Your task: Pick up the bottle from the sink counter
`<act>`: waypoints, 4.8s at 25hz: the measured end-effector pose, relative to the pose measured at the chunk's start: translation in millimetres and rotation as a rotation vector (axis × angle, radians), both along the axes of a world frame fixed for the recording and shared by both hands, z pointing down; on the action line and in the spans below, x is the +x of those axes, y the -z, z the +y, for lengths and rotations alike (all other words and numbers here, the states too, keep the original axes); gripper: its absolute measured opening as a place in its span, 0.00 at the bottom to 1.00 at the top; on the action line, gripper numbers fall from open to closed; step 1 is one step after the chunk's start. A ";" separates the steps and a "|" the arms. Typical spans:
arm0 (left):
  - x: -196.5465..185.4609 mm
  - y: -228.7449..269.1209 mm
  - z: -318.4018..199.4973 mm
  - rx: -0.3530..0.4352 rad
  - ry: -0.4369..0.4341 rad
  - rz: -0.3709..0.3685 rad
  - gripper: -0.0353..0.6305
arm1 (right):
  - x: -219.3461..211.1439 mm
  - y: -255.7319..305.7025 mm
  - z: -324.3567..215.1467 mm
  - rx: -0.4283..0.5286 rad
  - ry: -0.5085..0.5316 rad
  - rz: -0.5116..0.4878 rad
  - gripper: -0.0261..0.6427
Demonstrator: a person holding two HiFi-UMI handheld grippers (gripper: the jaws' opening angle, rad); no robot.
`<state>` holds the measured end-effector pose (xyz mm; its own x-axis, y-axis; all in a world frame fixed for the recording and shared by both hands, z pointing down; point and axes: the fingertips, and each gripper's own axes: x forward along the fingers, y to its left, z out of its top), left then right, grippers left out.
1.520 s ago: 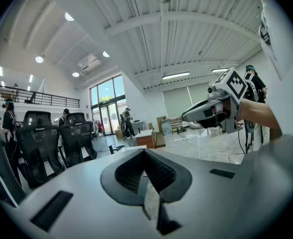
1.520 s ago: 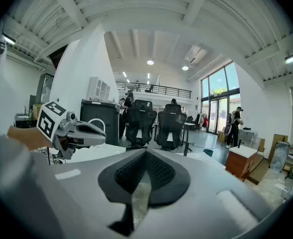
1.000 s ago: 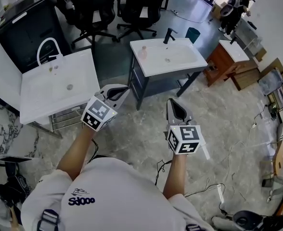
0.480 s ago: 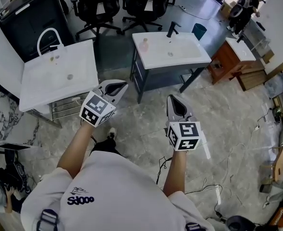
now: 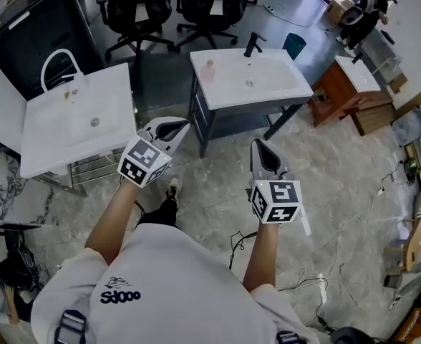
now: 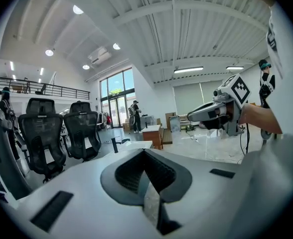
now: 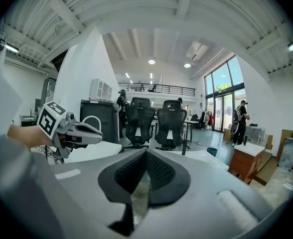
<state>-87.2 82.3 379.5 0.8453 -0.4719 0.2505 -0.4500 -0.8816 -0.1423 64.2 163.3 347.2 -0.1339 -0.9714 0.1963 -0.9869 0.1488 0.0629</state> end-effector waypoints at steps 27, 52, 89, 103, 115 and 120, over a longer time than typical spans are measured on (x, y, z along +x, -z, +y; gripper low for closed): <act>81.4 -17.1 -236.7 -0.043 -0.076 -0.017 0.06 | 71.9 -12.1 -219.5 -0.044 -0.102 -0.013 0.06; 146.1 -109.6 -367.6 -0.205 0.059 0.035 0.24 | 123.4 -76.9 -345.8 -0.168 0.059 -0.135 0.05; 188.4 -268.1 -445.6 -0.281 0.335 -0.085 0.34 | 179.5 -189.9 -344.2 -0.414 0.057 -0.216 0.05; 191.0 -261.9 -443.6 -0.239 0.326 -0.100 0.23 | 180.5 -188.7 -341.1 -0.424 0.051 -0.218 0.05; 187.3 -264.4 -439.5 -0.281 0.315 -0.109 0.22 | 185.3 -176.0 -337.6 -0.395 0.033 -0.201 0.05; 179.3 -254.4 -432.4 -0.277 0.311 -0.101 0.22 | 190.7 -161.6 -337.3 -0.364 0.020 -0.185 0.05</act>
